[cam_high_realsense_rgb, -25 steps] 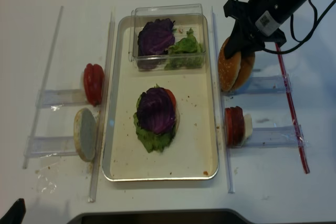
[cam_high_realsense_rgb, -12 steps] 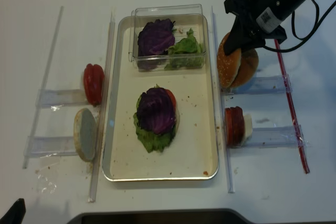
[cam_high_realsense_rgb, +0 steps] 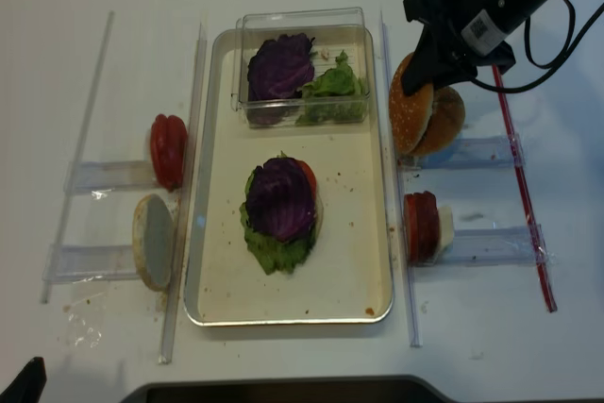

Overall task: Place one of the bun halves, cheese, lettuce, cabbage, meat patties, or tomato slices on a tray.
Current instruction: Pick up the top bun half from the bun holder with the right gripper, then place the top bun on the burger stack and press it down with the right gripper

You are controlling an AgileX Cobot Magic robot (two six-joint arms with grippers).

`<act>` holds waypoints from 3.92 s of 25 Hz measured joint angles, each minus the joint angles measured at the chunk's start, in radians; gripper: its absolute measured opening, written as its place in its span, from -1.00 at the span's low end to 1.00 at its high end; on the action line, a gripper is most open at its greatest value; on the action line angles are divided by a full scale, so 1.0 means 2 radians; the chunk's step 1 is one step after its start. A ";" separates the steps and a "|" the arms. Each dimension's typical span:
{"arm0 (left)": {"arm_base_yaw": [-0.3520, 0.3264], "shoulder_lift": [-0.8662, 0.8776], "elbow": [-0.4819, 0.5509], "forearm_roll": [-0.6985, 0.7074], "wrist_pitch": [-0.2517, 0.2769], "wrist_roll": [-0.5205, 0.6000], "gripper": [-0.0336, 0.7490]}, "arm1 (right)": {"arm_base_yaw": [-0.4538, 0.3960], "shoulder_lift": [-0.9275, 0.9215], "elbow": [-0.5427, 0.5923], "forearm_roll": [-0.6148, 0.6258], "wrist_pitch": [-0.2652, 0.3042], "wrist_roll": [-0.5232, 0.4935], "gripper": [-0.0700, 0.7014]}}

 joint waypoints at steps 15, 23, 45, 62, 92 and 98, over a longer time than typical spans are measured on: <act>0.000 0.000 0.000 0.000 0.000 0.000 0.18 | 0.000 0.006 0.000 -0.011 -0.010 -0.001 -0.48; 0.000 0.000 0.000 0.000 0.000 0.000 0.18 | 0.000 0.010 0.000 0.039 -0.010 -0.023 -0.48; 0.000 0.000 0.000 0.000 0.000 0.000 0.18 | 0.000 -0.037 0.148 0.243 -0.002 -0.188 -0.48; 0.000 0.000 0.000 0.000 0.000 0.000 0.18 | 0.002 -0.058 0.252 0.339 -0.014 -0.268 -0.49; 0.000 0.000 0.000 0.000 0.000 0.000 0.18 | 0.094 -0.058 0.252 0.463 -0.018 -0.309 -0.49; 0.000 0.000 0.000 0.000 0.000 0.000 0.18 | 0.094 -0.047 0.221 0.460 -0.018 -0.306 -0.49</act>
